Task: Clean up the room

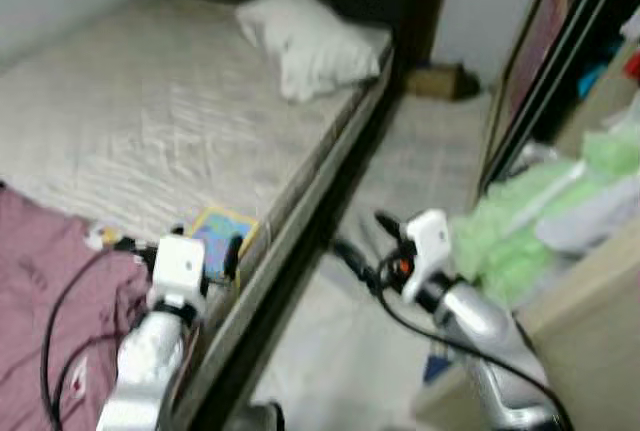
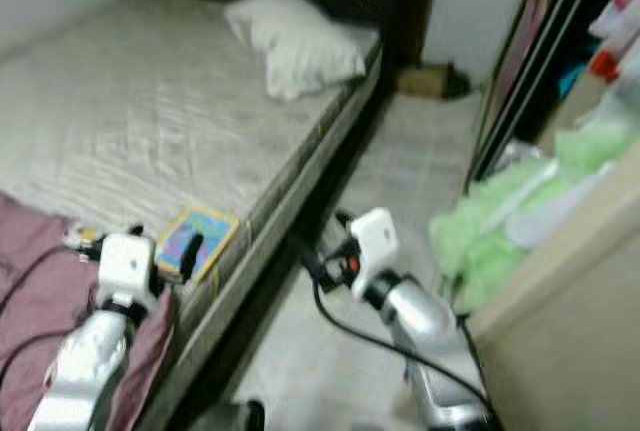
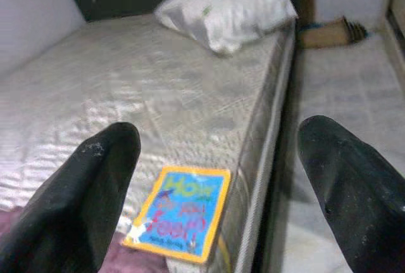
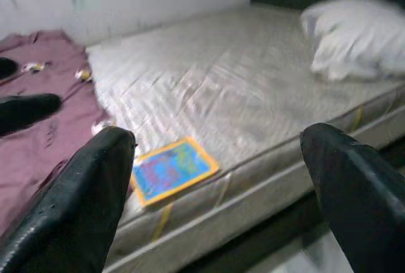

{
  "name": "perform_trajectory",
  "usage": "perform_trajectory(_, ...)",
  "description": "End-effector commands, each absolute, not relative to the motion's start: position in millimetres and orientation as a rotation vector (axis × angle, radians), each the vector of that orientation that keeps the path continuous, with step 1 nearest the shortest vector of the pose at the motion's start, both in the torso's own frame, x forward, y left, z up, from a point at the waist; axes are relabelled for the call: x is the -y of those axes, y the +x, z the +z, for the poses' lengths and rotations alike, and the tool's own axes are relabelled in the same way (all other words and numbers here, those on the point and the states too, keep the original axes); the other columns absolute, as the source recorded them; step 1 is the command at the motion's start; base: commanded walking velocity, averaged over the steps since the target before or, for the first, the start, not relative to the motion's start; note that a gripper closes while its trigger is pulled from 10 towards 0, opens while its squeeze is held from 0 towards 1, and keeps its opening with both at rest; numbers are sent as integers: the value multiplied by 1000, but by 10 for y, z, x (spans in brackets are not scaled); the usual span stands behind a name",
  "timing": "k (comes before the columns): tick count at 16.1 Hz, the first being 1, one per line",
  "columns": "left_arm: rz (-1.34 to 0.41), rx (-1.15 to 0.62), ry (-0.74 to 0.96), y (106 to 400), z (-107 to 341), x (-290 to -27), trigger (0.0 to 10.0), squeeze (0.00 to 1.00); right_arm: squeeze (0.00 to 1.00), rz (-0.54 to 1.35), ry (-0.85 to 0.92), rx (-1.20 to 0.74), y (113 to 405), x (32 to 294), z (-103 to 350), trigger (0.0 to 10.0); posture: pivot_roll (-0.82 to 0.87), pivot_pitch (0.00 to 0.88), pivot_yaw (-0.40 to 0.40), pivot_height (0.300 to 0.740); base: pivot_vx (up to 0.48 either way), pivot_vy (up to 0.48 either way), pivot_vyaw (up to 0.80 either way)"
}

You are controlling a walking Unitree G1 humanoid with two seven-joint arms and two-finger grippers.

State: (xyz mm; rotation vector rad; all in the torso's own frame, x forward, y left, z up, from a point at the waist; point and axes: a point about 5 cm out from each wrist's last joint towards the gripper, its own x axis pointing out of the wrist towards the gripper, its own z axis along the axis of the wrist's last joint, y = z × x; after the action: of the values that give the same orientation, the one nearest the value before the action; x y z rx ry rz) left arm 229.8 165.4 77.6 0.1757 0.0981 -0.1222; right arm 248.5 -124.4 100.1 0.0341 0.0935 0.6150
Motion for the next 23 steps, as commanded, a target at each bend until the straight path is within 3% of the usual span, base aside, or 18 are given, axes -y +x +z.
perform_trajectory(1, -129, -98, 171, 2283, 764, -1610, 10000, 0, 0, 554, 12, -90, 2522, 1342, 985, 10000, -51, 53, 22, 740, 0, 0, 738)
perform_trajectory(5, -133, -79, 158, 2350, 792, -1565, 10000, 0, 0, 444, -6, -45, 2590, 1423, 998, 10000, -55, 48, 24, 740, 0, 0, 728)
perform_trajectory(23, -169, -75, 99, 2370, 809, -1486, 10000, 0, 0, 466, 3, -23, 2580, 1290, 972, 10000, -55, 60, 23, 740, 0, 0, 671)
